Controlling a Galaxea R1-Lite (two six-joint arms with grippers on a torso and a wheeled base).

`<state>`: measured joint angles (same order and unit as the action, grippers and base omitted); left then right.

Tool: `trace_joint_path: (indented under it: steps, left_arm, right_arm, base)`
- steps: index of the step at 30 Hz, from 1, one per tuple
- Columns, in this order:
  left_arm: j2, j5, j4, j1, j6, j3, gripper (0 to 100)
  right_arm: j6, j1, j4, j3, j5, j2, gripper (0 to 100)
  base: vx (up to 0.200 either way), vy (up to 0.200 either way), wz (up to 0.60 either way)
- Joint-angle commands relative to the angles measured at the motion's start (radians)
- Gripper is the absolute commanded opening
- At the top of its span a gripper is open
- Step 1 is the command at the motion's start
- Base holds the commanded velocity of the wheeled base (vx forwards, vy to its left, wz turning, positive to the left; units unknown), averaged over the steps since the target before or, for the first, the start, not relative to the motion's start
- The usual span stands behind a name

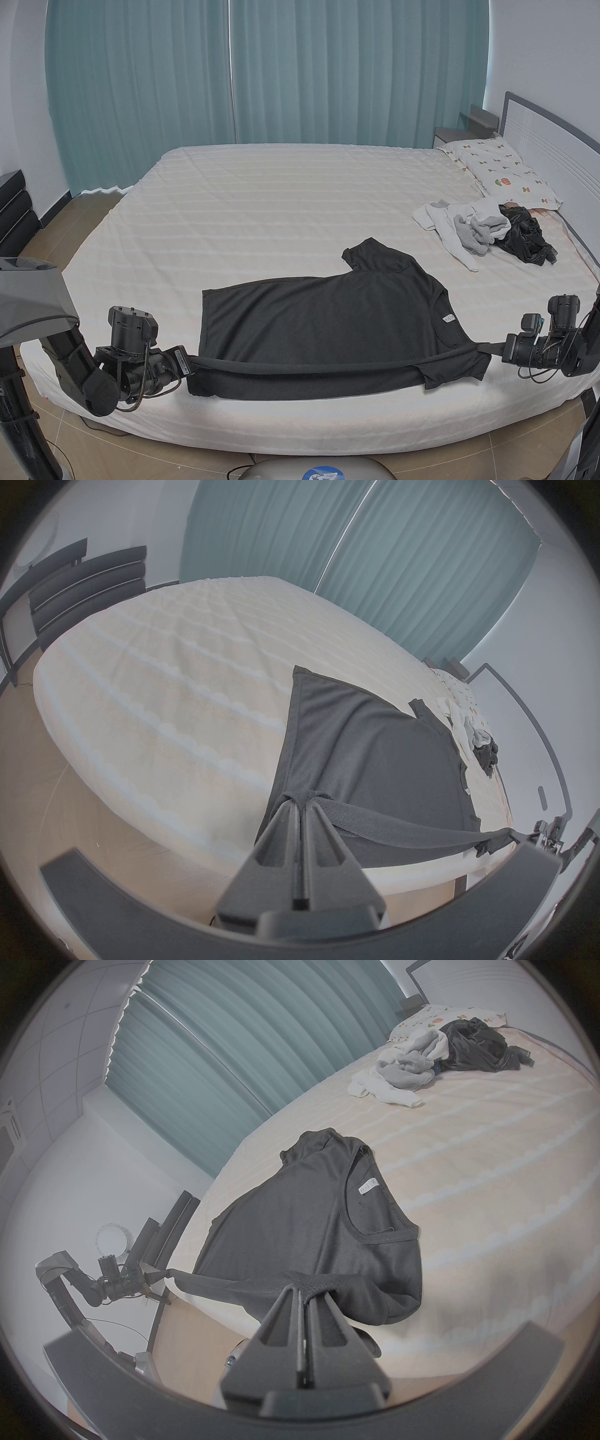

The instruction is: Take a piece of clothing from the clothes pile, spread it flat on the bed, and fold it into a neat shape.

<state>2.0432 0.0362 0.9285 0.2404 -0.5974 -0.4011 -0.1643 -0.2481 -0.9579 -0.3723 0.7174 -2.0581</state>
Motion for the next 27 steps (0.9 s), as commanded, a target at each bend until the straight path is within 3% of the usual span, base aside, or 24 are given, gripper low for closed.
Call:
trace_joint_path:
  steps: [1, 9, 22, 27]
  left_arm:
    - [0.060, 0.002, 0.001, -0.013, 0.001, -0.033, 0]
    - [0.114, 0.004, 0.003, -0.064, -0.002, -0.102, 0]
    - [0.212, 0.004, -0.002, -0.058, -0.002, -0.203, 0]
    - [0.242, 0.002, 0.000, -0.058, -0.002, -0.242, 0]
  right_arm:
    - [-0.001, 0.003, -0.002, -0.031, 0.000, -0.047, 0]
    - [-0.004, 0.026, -0.001, -0.108, 0.000, -0.093, 0]
    - [-0.004, 0.084, 0.001, -0.217, -0.053, -0.188, 0]
    - [-0.047, 0.090, 0.001, -0.254, -0.059, -0.221, 0]
  base:
    - [0.000, 0.000, 0.00]
    - [0.000, 0.000, 0.00]
    - [0.000, 0.000, 0.00]
    - [0.000, 0.000, 0.00]
